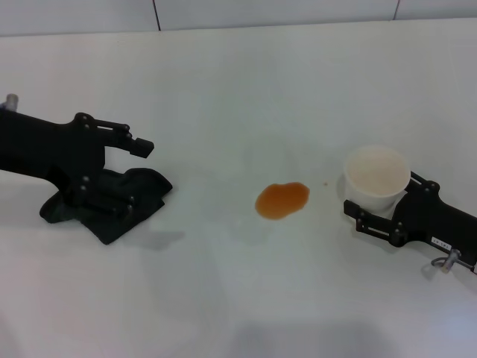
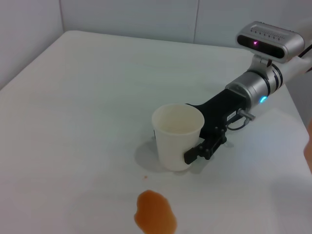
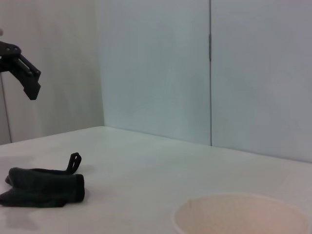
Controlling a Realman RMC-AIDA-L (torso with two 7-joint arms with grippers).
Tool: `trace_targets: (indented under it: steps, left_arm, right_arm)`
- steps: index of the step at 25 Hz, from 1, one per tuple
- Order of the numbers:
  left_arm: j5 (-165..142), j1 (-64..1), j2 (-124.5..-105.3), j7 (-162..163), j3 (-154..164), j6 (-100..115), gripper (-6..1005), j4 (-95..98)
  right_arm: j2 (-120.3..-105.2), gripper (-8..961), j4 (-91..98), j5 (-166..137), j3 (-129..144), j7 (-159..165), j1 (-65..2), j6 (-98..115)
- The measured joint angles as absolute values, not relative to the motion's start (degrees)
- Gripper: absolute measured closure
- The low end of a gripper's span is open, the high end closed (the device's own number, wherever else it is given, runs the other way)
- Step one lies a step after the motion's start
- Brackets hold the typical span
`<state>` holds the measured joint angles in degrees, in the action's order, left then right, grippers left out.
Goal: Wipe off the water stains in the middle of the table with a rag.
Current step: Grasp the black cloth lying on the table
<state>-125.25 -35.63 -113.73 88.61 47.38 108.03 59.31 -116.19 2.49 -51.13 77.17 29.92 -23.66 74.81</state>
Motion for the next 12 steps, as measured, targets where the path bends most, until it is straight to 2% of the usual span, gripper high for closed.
trace_targets:
  steps: [4, 12]
  left_arm:
    - [-125.2, -35.4, -113.88, 88.6, 47.4, 108.1, 154, 59.7]
    - [-125.2, -34.9, -113.78, 88.6, 47.4, 108.1, 154, 59.8]
  right_arm:
    - [-116.07, 107, 2.5, -51.4, 77.2, 30.6, -23.6, 74.6]
    - [-114.71, 107, 3.4, -52.4, 78.6, 34.6, -23.1, 75.2]
